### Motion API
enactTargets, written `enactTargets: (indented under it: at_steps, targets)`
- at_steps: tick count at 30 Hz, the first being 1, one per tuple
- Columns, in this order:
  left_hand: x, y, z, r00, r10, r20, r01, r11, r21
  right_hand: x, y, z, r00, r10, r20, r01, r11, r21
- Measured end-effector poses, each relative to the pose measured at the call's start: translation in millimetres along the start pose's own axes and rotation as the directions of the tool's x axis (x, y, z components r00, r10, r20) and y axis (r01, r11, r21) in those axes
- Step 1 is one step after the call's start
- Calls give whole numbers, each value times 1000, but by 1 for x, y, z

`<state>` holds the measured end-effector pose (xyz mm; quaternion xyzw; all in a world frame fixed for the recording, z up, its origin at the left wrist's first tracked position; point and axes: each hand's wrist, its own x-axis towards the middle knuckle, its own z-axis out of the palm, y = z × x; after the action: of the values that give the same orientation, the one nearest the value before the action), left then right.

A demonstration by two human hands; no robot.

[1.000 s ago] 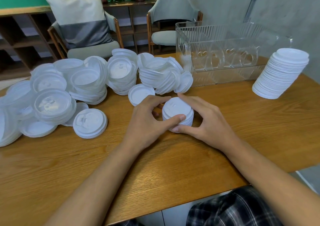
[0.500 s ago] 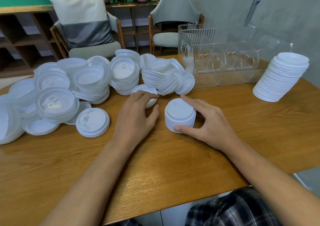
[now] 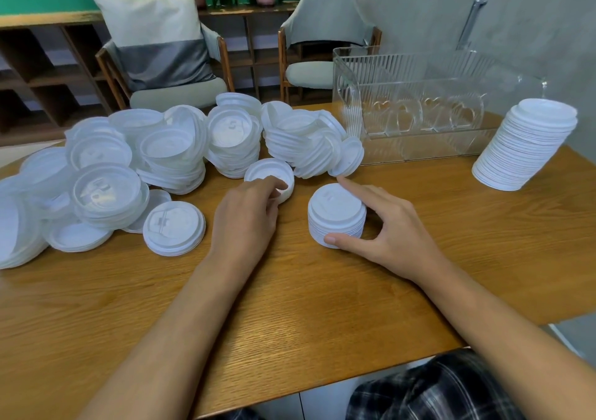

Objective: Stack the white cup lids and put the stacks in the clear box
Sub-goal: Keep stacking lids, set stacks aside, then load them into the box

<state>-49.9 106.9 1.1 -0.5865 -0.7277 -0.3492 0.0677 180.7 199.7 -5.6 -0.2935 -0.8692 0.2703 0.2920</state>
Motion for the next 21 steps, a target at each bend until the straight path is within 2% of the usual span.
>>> enactTargets:
  at_steps: [5, 11, 17, 21]
  targets:
    - [-1, 2, -2, 998, 25, -59, -27, 999, -47, 0, 2, 0, 1000, -5, 0, 5, 1000, -10]
    - [-2, 13, -3, 982, 51, -181, -92, 971, -222, 0, 5, 3, 998, -51, -34, 51, 999, 0]
    - [-1, 18, -5, 960, -39, -279, -62, 937, -344, 1, 6, 2, 998, -40, -39, 40, 999, 6]
    - [-3, 24, -8, 964, -118, -239, 3, 900, -436, 1, 2, 0, 999, -16, -31, 17, 1000, 22]
